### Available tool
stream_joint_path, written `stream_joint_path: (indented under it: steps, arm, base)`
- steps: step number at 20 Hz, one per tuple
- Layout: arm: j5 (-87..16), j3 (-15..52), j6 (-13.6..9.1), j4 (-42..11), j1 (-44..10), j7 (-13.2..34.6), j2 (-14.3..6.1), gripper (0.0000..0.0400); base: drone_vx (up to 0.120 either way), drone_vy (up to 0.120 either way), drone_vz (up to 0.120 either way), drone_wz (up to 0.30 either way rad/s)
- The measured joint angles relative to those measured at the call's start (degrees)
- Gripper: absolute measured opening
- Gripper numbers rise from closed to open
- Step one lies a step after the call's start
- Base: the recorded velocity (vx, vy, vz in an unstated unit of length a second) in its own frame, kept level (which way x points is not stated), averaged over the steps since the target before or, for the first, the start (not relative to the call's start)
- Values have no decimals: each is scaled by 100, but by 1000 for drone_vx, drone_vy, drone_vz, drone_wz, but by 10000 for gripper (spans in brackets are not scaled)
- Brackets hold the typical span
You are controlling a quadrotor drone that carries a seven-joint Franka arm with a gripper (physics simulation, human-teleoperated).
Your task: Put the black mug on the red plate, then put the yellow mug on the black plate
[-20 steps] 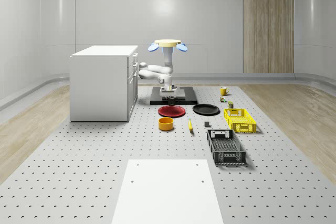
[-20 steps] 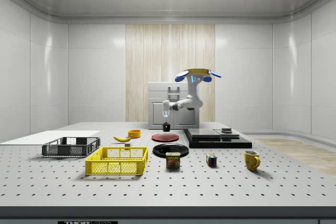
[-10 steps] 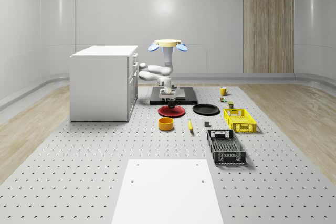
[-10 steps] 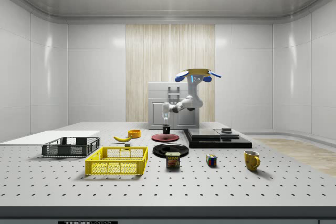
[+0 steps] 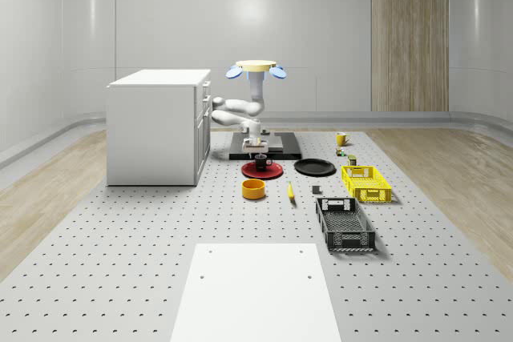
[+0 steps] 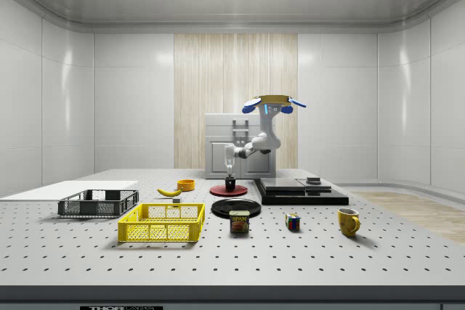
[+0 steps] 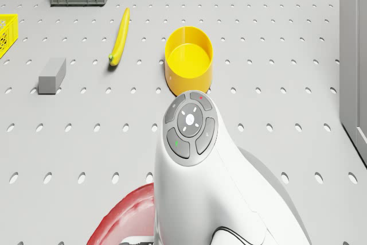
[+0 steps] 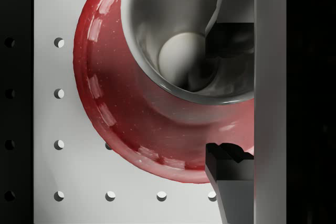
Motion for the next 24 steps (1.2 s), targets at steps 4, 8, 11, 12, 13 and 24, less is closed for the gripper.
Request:
stream_joint_path:
  steps: [4, 8, 11, 12, 13, 24]
  arm:
    - [185, 205, -94, -59, 58, -18, 15, 357]
    - [340, 376, -167, -102, 96, -28, 26, 384]
    - [400, 441, -195, -116, 110, -32, 31, 393]
    - [412, 455, -201, -120, 113, -33, 33, 394]
    - [423, 466, -206, -122, 115, -34, 34, 396]
    - [458, 506, -227, -131, 124, -37, 41, 400]
  base:
    - [0, 0, 50, 0]
    - [0, 10, 120, 0]
    - [-93, 120, 120, 0]
    - [-120, 120, 120, 0]
    - [-120, 120, 120, 0]
    - [-120, 120, 44, 0]
